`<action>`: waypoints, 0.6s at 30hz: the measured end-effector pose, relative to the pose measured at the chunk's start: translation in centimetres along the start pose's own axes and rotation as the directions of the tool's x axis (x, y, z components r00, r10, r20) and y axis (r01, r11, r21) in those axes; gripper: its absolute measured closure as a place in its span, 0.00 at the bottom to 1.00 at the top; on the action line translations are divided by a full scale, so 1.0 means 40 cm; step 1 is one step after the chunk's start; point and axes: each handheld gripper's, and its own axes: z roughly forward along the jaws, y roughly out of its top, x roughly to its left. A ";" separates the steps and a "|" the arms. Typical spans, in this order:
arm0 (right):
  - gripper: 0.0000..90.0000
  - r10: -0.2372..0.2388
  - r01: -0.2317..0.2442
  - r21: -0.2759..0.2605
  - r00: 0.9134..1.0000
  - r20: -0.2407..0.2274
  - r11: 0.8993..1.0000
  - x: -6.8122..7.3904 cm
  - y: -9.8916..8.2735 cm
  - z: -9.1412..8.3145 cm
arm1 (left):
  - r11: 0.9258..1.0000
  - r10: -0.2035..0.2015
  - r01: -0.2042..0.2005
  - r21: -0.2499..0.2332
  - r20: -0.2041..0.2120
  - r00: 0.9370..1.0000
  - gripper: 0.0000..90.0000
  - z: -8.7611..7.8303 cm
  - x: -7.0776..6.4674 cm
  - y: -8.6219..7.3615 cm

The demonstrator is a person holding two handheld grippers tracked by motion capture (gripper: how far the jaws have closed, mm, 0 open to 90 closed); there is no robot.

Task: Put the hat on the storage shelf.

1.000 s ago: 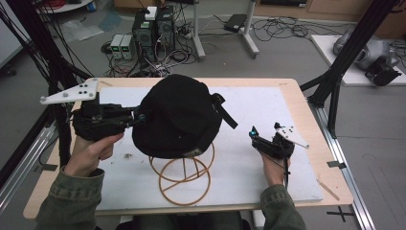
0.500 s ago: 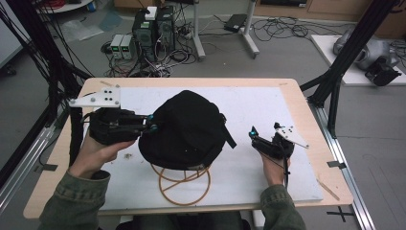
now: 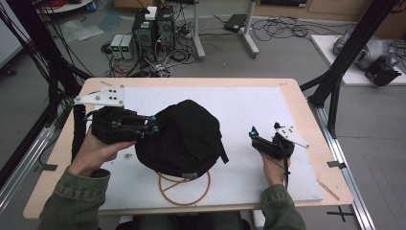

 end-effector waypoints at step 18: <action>0.10 0.008 -0.008 -0.006 1.000 0.011 1.000 -0.002 0.002 -0.003 | 1.000 -0.017 0.017 0.003 0.004 1.000 0.79 0.006 0.014 -0.030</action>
